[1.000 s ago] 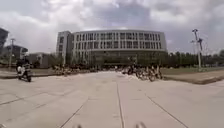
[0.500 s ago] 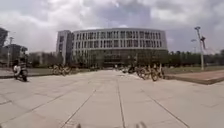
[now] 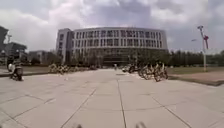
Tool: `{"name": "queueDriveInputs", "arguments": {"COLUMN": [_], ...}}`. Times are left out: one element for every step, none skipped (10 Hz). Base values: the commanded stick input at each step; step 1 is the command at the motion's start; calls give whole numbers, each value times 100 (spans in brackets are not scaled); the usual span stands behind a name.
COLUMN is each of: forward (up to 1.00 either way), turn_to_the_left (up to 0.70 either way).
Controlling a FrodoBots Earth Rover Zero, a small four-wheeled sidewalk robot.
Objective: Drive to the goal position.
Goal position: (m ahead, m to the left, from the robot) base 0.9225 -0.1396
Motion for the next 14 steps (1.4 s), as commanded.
{"name": "queueDriveInputs", "arguments": {"forward": [60,60,60,60,60,60,60,60,60,60,60,60,60,60], "turn_to_the_left": [-12,-11,-5,-1,0,0,0,0,0,3,8,15,14,4]}}
